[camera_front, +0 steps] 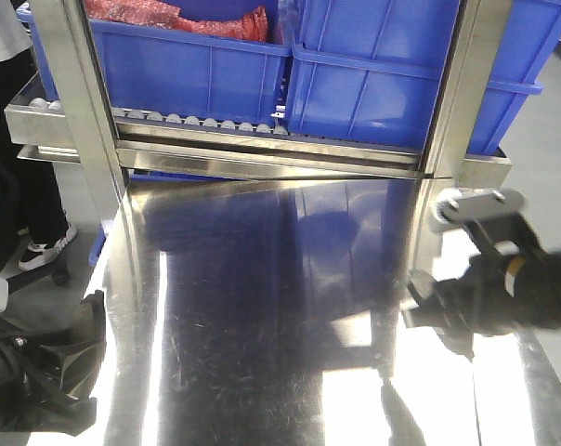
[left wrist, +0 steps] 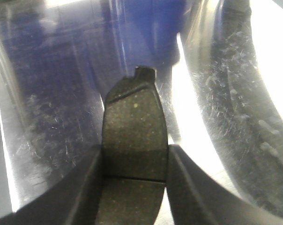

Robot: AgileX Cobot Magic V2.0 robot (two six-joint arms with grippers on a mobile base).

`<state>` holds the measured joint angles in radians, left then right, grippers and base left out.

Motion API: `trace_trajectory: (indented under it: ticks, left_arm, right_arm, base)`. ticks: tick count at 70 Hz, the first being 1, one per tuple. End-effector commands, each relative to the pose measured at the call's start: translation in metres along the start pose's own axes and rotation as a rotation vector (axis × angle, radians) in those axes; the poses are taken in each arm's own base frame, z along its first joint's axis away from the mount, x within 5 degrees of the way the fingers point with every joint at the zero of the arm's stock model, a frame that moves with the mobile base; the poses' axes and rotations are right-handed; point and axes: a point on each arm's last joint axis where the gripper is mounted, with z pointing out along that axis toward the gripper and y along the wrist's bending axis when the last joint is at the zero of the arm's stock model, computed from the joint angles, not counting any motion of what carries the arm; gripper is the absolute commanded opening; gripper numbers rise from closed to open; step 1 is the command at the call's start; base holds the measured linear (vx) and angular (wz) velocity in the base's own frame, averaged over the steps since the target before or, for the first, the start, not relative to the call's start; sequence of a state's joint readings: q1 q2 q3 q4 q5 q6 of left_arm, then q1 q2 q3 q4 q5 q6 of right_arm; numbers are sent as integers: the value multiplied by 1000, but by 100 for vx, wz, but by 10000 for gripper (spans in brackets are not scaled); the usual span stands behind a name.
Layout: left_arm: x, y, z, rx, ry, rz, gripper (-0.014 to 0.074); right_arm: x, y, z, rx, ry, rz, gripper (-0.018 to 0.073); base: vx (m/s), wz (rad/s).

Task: Move and align brake pads A on conveyor
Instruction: 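Close the right gripper on the pad and lift it, then hold both pads raised above the table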

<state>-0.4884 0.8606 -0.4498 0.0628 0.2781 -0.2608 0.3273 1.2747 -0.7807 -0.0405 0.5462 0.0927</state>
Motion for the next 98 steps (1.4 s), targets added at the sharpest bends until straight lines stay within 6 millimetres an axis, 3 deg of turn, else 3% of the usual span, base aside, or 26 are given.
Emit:
trace_trajectory:
  ticks: [1,16,34,98]
  left_arm:
    - [-18,-5,-6,35,-125,-2,101]
    - [-18,-5,-6,35,-125,-2,101]
    - [-18,-5,-6,35,-125,-2,101]
    - [-18,-5,-6,35,-125,-2,101]
  right_arm:
    - [3,-1,-26,-9,-164,-14,38]
    - [38,-3,-57,-14,-258,-11,38]
    - [53,-5,-78,-20,-358,-9,38]
    - [53,-5,-80,-19,-368,-8,38]
  base:
    - [0,0]
    - [0,0]
    - [0,0]
    - [0,0]
